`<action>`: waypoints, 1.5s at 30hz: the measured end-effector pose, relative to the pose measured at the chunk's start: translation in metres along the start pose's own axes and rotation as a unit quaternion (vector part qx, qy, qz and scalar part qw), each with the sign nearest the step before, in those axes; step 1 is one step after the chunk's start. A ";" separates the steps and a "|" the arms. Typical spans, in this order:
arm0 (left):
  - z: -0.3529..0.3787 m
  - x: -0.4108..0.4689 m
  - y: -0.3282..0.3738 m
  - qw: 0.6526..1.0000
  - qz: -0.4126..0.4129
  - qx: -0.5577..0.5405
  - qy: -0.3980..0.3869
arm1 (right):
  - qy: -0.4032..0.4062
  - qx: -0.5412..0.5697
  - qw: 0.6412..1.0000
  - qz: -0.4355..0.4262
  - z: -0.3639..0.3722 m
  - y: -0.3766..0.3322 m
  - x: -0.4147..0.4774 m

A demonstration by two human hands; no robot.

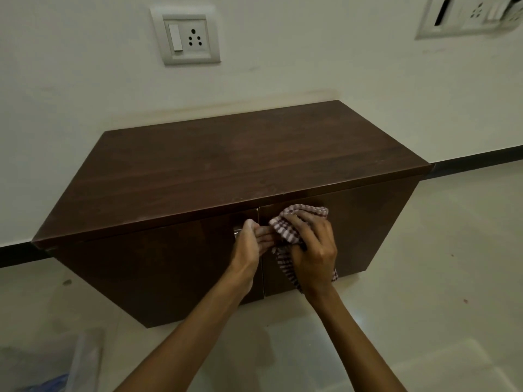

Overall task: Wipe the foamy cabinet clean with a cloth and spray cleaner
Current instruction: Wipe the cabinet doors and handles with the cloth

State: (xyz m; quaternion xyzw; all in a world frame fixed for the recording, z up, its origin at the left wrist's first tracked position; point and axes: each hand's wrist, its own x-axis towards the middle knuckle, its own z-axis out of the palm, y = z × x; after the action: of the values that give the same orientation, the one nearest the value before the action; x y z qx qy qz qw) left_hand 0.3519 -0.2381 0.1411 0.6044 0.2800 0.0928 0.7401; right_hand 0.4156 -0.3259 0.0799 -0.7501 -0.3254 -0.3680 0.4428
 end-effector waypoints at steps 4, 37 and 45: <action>-0.003 0.001 0.000 1.000 -0.013 -0.014 0.011 | -0.065 -0.067 0.989 -0.116 0.007 0.000 0.004; -0.005 0.006 0.002 0.999 0.003 0.025 -0.029 | -0.022 -0.001 0.967 -0.253 0.030 0.060 -0.036; -0.006 0.005 0.004 0.999 0.000 0.036 -0.035 | -0.010 -0.033 0.968 -0.251 0.034 0.058 -0.041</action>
State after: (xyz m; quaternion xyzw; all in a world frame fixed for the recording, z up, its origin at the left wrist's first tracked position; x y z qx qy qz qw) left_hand 0.3534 -0.2299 0.1425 0.6334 0.2570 0.0616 0.7273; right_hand 0.4505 -0.3252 0.0097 -0.6624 -0.4953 -0.4699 0.3083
